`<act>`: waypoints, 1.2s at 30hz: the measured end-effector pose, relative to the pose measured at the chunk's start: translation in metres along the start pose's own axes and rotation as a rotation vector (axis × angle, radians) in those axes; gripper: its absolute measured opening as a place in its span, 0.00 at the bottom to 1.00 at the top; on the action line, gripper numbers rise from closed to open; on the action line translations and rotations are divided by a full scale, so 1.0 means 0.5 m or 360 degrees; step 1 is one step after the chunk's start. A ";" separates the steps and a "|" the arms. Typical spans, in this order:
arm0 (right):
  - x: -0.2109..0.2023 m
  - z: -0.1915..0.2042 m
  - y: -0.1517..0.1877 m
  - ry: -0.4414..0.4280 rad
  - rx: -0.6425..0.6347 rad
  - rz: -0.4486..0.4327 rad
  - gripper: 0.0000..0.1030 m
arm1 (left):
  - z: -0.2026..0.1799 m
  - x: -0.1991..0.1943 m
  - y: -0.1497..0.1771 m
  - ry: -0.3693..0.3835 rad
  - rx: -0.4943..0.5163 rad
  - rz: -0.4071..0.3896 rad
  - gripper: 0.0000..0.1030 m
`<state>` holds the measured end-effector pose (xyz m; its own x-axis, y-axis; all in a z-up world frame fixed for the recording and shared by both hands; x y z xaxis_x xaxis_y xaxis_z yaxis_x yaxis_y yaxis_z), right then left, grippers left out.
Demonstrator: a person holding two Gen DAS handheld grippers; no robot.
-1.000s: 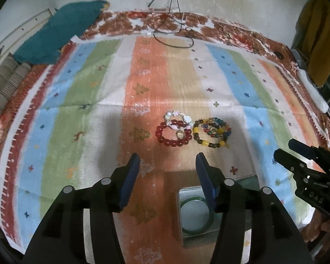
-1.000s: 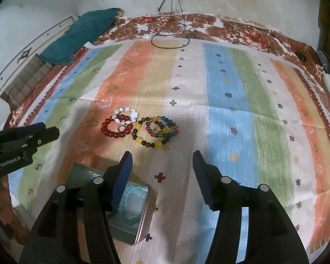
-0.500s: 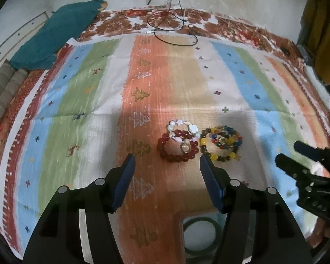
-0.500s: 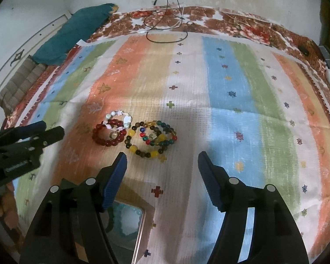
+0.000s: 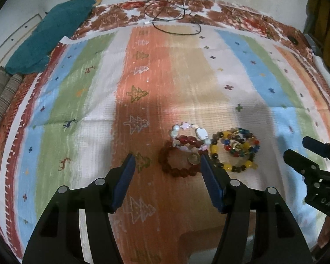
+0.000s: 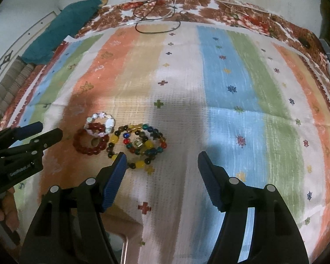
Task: Organize jewelry
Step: 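Move both tools toward the white bead and multicolour bead bracelets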
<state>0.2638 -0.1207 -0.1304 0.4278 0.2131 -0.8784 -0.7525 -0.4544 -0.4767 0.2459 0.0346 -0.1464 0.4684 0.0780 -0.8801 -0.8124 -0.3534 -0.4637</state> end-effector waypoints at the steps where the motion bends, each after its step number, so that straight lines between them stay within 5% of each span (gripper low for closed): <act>1: 0.005 0.000 -0.001 0.0001 -0.0002 0.0007 0.65 | 0.003 0.005 -0.002 0.0003 -0.0010 0.0013 0.59; 26: 0.125 -0.030 -0.030 0.0006 -0.0009 0.0168 0.65 | 0.003 0.134 -0.062 -0.0023 0.0010 0.0130 0.59; 36: 0.167 -0.030 -0.025 0.0023 -0.0045 0.0240 0.52 | -0.017 0.179 -0.063 -0.0026 0.0070 0.0183 0.57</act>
<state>0.3166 -0.1102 -0.1974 0.3184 0.1284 -0.9392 -0.7943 -0.5046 -0.3383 0.3166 0.0446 -0.2098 0.3655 0.0548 -0.9292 -0.8753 -0.3195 -0.3631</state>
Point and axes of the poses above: each gripper's, at about its wrist camera, not at the fingertips, and x roughly the way its jaws point, z to its left, y to its underside, the point moved 5 cm from there along x, roughly the way its jaws point, and after that the axes turned 11 degrees about -x, right-handed, at the moved point
